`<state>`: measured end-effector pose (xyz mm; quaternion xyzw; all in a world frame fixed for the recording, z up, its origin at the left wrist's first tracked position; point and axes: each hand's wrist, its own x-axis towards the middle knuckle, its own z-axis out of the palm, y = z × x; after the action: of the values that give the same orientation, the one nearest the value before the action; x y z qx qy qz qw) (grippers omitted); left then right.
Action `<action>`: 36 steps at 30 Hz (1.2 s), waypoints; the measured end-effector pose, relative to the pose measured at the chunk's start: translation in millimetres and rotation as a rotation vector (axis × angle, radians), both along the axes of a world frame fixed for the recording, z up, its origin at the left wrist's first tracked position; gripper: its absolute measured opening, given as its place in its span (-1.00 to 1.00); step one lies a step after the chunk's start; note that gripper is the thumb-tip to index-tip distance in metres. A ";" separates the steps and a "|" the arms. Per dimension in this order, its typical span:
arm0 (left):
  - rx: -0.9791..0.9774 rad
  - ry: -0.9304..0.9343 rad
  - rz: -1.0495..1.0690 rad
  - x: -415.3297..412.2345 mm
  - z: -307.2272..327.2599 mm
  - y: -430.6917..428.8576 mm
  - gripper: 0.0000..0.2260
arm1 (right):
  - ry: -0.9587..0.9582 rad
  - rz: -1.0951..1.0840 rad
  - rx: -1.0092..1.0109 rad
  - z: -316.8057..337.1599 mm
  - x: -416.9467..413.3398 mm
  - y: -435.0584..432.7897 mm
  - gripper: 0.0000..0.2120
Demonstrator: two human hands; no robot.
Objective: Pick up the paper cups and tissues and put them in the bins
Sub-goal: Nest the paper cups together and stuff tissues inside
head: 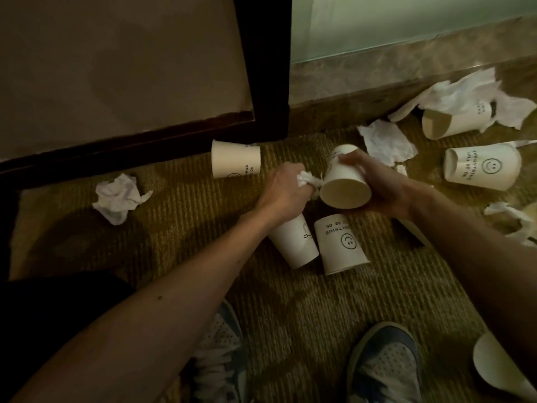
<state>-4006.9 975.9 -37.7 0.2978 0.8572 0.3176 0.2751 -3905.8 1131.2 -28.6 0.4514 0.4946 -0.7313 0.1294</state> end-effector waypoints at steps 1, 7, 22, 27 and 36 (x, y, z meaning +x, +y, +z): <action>0.052 0.028 0.089 -1.6 5.9 -4.0 -0.76 | 0.047 0.000 -0.012 3.7 -4.2 -1.5 -0.55; 0.381 0.097 0.559 -18.8 32.0 -51.1 -0.81 | 0.200 0.166 0.003 21.6 -51.0 -39.5 -0.63; -0.188 0.196 1.252 -113.2 -29.1 -155.2 -0.52 | 0.253 0.395 -0.042 5.8 -95.8 -95.2 -0.73; -0.462 0.114 0.948 -131.3 -35.6 -167.3 -0.46 | 0.265 0.339 -0.048 6.9 -85.0 -83.1 -0.72; -0.255 0.104 1.037 -83.6 -32.7 -131.3 -0.55 | 0.179 0.325 0.047 8.6 -67.9 -72.5 -0.74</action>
<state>-4090.6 844.6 -70.4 -0.1853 0.9361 0.2899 0.0731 -3973.7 1058.7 -20.0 0.3017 0.5876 -0.7262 0.1907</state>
